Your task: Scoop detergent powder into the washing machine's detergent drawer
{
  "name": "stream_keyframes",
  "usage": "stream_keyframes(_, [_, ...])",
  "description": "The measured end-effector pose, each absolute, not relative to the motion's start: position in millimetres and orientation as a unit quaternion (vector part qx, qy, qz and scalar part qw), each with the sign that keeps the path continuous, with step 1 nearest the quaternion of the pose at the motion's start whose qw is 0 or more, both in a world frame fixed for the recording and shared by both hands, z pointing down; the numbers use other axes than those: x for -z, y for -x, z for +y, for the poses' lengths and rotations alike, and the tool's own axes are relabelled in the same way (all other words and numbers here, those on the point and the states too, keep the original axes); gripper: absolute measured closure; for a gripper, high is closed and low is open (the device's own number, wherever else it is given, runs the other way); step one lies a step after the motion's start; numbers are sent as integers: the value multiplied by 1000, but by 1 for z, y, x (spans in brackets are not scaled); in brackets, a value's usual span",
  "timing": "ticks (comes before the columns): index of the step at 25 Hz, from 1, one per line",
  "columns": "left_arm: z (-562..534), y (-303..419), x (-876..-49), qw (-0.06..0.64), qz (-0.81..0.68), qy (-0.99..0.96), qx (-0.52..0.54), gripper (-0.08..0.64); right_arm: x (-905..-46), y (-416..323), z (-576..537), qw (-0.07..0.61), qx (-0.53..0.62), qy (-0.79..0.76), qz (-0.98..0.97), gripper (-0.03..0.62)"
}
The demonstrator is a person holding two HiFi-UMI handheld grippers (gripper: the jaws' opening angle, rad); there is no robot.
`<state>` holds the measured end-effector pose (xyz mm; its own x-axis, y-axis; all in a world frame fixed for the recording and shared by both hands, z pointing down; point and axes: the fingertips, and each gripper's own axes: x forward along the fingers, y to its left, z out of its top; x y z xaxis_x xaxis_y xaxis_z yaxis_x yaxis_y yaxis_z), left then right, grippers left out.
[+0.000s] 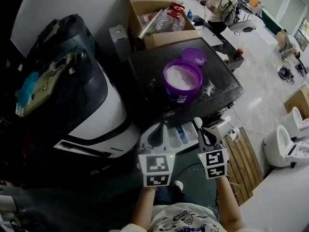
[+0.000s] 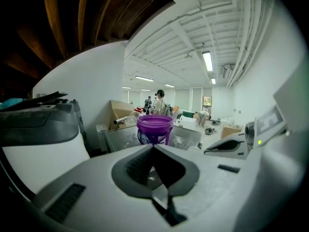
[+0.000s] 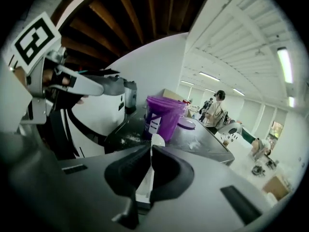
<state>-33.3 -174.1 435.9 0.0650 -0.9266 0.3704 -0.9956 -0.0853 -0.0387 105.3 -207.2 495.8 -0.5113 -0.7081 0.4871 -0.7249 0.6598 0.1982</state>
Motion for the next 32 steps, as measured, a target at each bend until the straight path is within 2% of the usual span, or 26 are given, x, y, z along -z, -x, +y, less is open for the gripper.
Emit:
stream_keyframes(6, [-174, 37, -408, 88, -678, -716, -141, 557, -444, -116, -217, 184, -56, -459, -867, 572])
stream_keyframes(16, [-174, 38, -361, 44, -690, -714, -115, 558, -371, -118, -220, 102, -27, -479, -871, 572])
stream_keyframes(32, [-168, 45, -312, -2, -702, -707, -82, 557, -305, -118, -214, 23, 3, -486, -874, 572])
